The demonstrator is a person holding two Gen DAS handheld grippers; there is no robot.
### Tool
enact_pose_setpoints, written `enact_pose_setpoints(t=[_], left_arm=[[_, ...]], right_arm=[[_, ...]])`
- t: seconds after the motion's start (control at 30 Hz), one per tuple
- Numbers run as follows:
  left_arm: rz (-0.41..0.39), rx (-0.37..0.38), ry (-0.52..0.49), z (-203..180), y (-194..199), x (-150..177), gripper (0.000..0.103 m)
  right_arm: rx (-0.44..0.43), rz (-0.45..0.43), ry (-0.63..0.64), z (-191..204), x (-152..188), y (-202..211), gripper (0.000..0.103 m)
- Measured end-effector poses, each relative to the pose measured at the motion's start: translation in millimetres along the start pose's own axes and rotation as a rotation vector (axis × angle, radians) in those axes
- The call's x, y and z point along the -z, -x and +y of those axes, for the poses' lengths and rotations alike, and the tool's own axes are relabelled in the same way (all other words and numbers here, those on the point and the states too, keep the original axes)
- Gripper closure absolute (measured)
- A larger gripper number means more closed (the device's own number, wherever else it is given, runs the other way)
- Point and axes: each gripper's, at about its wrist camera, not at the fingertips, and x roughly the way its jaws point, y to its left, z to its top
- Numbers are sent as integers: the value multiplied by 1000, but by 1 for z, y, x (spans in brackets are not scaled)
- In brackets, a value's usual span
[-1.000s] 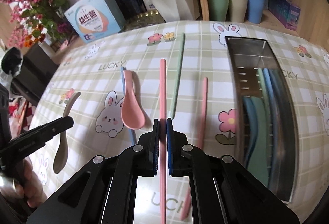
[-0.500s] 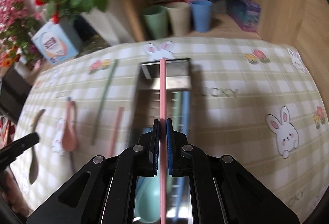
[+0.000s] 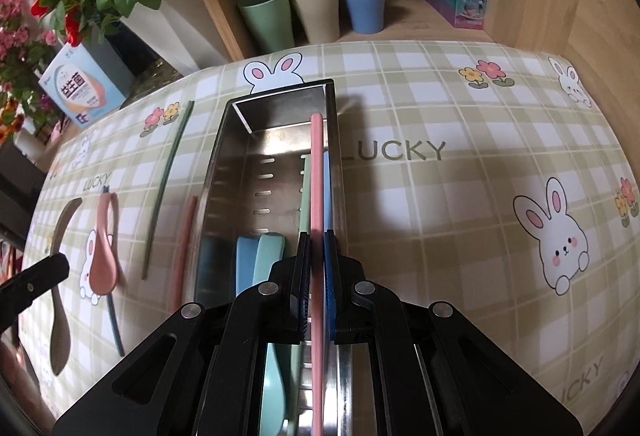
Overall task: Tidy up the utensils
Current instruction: 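Carry the pink chopstick into the steel rack with the right tool and open, then lower the cream-white spoon into the steel rack with the left tool and release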
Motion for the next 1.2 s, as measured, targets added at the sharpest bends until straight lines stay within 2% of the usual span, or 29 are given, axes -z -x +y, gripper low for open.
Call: enact_pose_setpoints(t=[0.4,0.67,1.1,1.2], left_arm=[[46,35,-5,-18,-13,3,89],[71,35,-24,-35,-21,5,89],[109,28,-38,-72,-37,11,89],[111,28,-44,-83,-42,11,89]], right_arm=[[-9,10,-22,-1,1,0,96],[-20,-15,-37,-7,5,17,95],[64,-3,-26,-41,12,32,94],[69,4,-36,-50,15,32,91]])
